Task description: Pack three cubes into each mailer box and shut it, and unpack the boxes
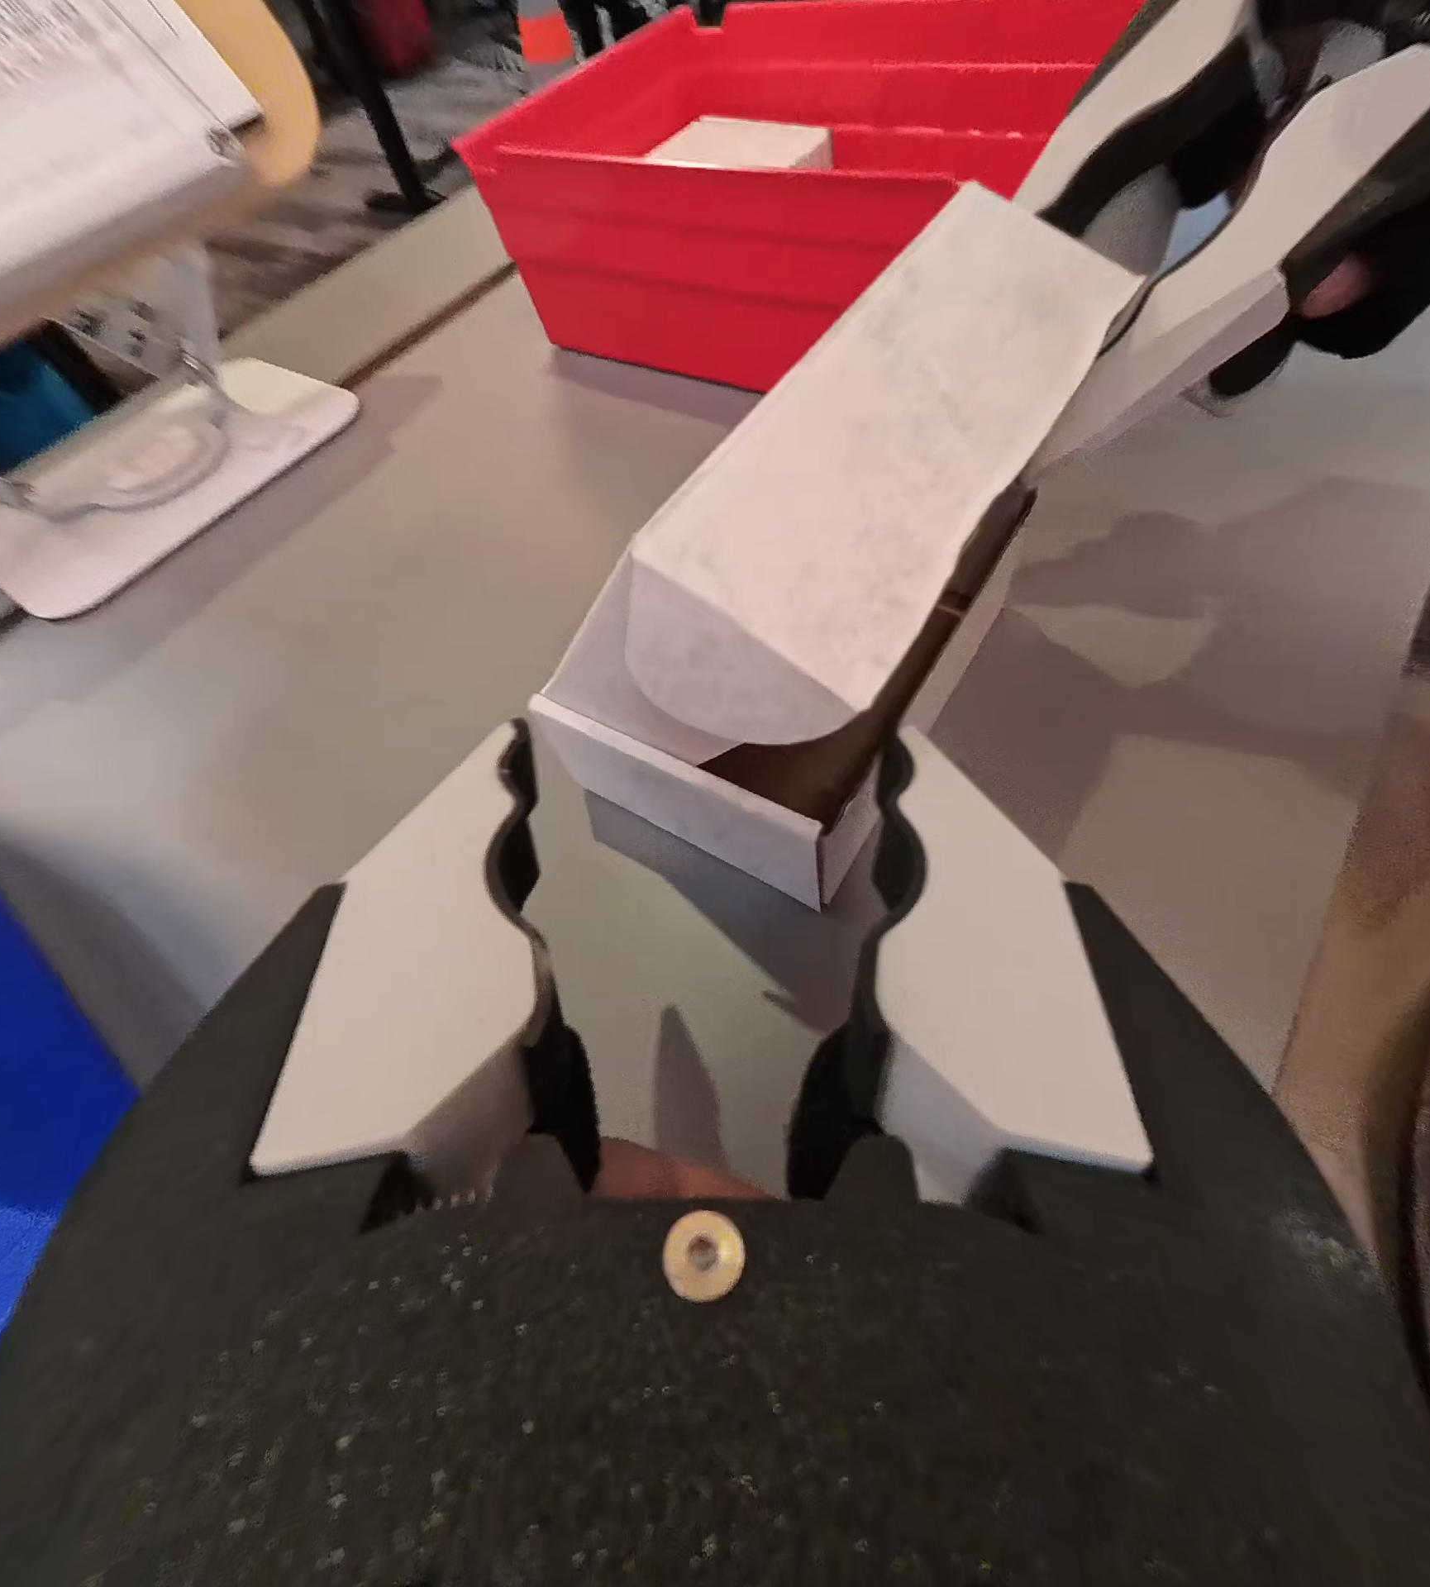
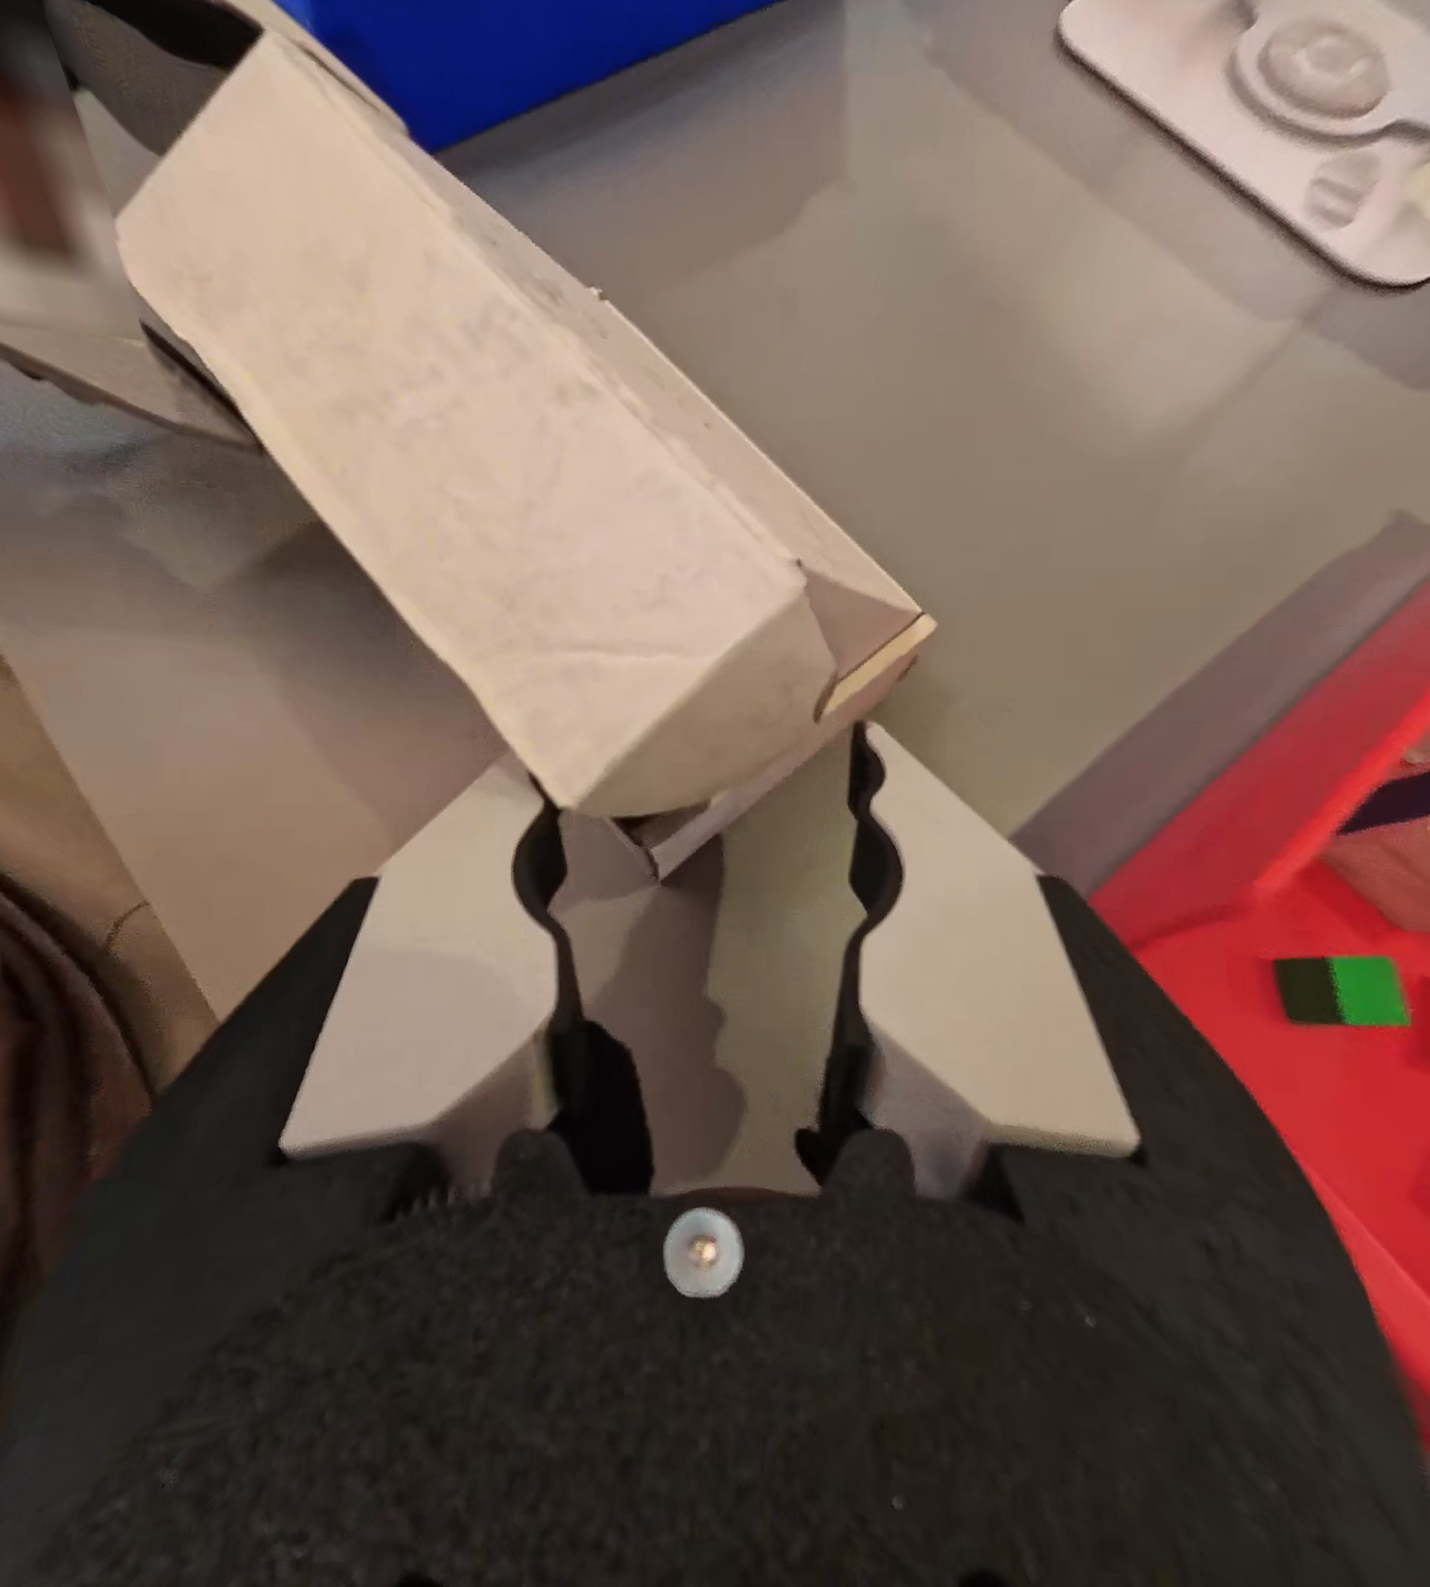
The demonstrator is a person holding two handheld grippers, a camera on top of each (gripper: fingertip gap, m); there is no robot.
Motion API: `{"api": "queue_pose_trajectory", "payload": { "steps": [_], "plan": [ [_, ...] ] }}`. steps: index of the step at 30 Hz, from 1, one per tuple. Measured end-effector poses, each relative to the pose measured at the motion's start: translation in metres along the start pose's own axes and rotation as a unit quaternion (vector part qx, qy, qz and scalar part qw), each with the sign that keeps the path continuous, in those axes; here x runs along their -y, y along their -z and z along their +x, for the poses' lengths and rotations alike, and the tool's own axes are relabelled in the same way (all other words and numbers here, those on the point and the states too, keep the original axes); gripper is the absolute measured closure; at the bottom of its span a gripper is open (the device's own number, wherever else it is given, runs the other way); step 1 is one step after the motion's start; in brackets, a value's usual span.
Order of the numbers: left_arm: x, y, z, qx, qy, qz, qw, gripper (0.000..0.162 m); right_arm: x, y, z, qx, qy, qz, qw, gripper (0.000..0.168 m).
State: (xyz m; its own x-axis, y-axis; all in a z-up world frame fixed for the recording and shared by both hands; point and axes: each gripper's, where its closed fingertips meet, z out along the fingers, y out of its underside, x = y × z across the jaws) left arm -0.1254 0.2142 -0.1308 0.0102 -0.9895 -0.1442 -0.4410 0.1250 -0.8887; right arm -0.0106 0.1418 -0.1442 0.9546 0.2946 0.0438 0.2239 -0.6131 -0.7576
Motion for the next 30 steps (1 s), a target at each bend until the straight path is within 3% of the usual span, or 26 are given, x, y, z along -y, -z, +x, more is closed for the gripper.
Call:
{"api": "queue_pose_trajectory", "payload": {
  "steps": [3, 6, 10, 14, 17, 20, 23, 27, 30],
  "plan": [
    [0.002, 0.002, 0.003, 0.041, -0.029, 0.007, 0.999, 0.107, 0.003, 0.007, -0.002, -0.037, 0.017, 0.030, 0.999, 0.116],
    [0.008, 0.005, 0.002, 0.082, -0.048, 0.016, 0.995, 0.148, 0.007, 0.011, 0.000, -0.089, 0.061, 0.029, 0.994, 0.139],
    [0.004, 0.012, 0.020, 0.050, -0.044, 0.015, 0.998, 0.153, 0.005, 0.017, -0.014, -0.111, 0.112, 0.015, 0.987, 0.154],
    [-0.017, 0.021, 0.042, 0.008, -0.005, -0.022, 1.000, 0.161, -0.025, 0.013, -0.051, -0.037, 0.082, -0.032, 0.995, 0.157],
    [-0.039, 0.021, 0.056, -0.024, 0.023, -0.065, 0.997, 0.161, -0.049, 0.008, -0.074, 0.034, 0.020, -0.066, 0.997, 0.158],
    [-0.049, 0.018, 0.058, -0.021, -0.002, -0.086, 0.996, 0.161, -0.064, 0.003, -0.072, 0.046, -0.007, -0.090, 0.995, 0.156],
    [-0.055, 0.017, 0.055, -0.004, -0.013, -0.097, 0.995, 0.159, -0.066, 0.003, -0.071, 0.066, -0.065, -0.092, 0.991, 0.142],
    [-0.066, 0.016, 0.051, 0.011, -0.005, -0.118, 0.993, 0.134, -0.074, 0.009, -0.077, 0.075, -0.120, -0.091, 0.986, 0.125],
    [-0.059, 0.017, 0.051, 0.019, -0.003, -0.096, 0.995, 0.120, -0.072, 0.014, -0.070, 0.013, -0.110, -0.056, 0.992, 0.115]
  ]
}}
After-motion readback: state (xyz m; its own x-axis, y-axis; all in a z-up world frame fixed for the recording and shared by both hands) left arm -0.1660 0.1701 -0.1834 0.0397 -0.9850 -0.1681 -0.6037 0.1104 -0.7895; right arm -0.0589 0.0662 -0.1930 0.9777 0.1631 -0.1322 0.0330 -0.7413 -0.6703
